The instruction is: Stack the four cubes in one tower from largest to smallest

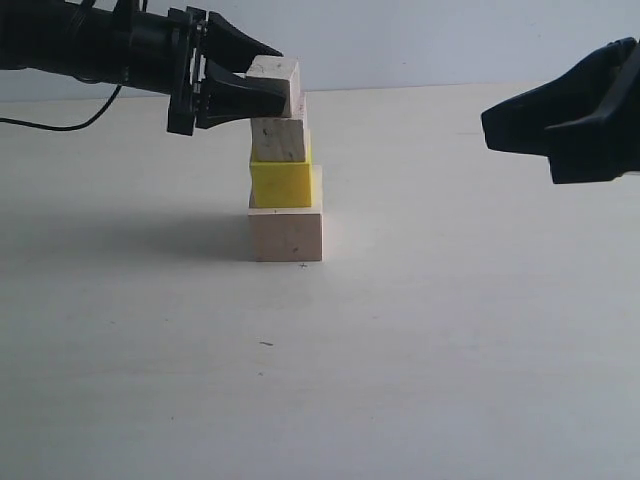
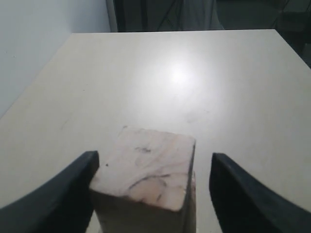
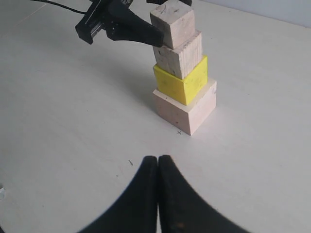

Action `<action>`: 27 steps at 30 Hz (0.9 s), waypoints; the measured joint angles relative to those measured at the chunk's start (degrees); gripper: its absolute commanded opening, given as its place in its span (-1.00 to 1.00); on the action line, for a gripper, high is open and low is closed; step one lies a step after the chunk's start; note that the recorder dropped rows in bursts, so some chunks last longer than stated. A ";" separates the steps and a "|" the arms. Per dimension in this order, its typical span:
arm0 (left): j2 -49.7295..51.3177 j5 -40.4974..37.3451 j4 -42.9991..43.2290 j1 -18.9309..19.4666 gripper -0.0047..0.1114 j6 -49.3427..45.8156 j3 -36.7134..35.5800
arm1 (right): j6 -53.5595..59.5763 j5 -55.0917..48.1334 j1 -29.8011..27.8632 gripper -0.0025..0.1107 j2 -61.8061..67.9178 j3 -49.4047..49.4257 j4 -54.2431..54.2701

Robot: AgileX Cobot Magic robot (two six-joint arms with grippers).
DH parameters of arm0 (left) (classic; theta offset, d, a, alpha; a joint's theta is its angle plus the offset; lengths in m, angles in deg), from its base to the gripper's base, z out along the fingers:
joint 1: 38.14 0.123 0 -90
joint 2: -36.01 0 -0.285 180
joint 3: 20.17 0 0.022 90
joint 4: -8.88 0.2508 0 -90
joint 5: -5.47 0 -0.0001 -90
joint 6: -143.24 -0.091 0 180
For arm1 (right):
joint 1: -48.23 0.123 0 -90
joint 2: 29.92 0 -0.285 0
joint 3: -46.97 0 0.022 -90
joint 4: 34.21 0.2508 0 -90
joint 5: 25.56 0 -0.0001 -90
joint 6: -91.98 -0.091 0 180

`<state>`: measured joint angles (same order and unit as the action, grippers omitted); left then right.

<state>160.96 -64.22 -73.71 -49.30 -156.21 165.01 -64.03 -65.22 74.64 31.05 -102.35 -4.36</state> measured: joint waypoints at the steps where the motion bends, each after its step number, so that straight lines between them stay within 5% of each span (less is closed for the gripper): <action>1: 0.00 0.00 0.00 0.00 0.16 0.00 0.00 | 0.10 0.00 0.00 -0.96 0.00 0.00 0.00; 5: 0.00 0.00 0.00 0.00 0.11 0.00 0.00 | 0.08 0.00 0.00 -0.96 0.00 0.00 0.00; 11: 0.00 0.00 0.00 0.00 -0.22 0.00 0.00 | 0.08 0.00 0.00 -0.96 0.00 0.00 0.00; 27: 0.00 0.00 0.00 0.00 -0.23 0.00 0.09 | 0.13 0.00 0.00 -0.96 0.00 0.00 0.00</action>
<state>160.96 -64.22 -73.71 -49.30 -156.21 165.10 -63.90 -65.22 74.64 31.05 -102.35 -4.36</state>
